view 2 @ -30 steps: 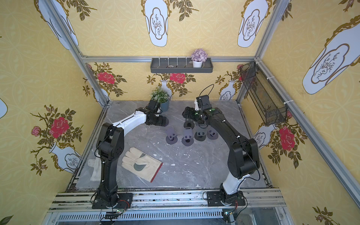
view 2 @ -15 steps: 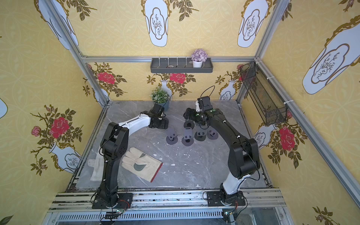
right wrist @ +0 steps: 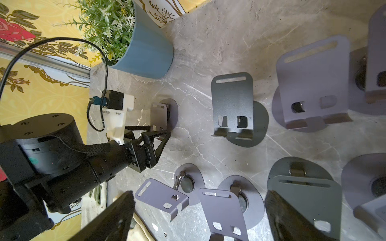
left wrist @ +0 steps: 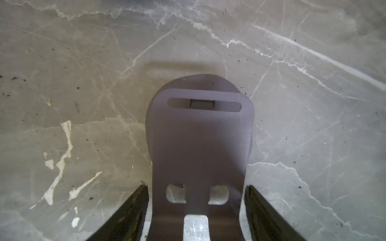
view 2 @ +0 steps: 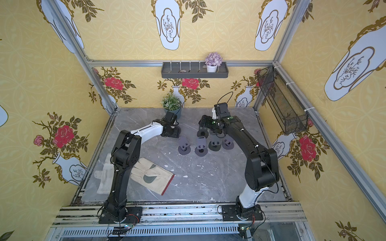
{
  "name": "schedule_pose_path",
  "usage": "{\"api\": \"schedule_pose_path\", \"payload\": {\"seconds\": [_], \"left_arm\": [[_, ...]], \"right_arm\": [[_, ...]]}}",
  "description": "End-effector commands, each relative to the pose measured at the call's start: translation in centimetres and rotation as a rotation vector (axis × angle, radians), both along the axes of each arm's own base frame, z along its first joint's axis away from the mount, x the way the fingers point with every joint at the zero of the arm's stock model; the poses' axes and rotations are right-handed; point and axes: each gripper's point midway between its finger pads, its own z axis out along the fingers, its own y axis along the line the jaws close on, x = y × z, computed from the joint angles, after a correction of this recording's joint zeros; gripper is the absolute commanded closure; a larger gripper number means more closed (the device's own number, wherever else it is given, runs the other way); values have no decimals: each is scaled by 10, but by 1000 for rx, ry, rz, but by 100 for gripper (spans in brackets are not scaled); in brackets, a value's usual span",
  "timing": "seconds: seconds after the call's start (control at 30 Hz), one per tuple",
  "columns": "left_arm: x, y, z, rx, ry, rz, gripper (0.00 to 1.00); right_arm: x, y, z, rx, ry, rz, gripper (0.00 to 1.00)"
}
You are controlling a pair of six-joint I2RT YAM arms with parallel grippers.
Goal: Open the phone stand
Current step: Pick up the phone stand at the center of the board.
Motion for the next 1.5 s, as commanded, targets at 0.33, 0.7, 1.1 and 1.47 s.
{"api": "schedule_pose_path", "payload": {"seconds": [0.33,0.7,1.1,1.47], "left_arm": [[2,12,6,-24,-26,-4,57],[-9,14,22,-123,-24,-46,60],[-30,22,62,-334,-57,-98,64],[-44,13,117,-507,-140,-187,68]], "right_arm": [[7,5,9,23,-34,17,2],[12,15,11,56,-32,34,2],[18,60,20,87,-46,135,2],[17,115,12,128,-24,222,3]]}}
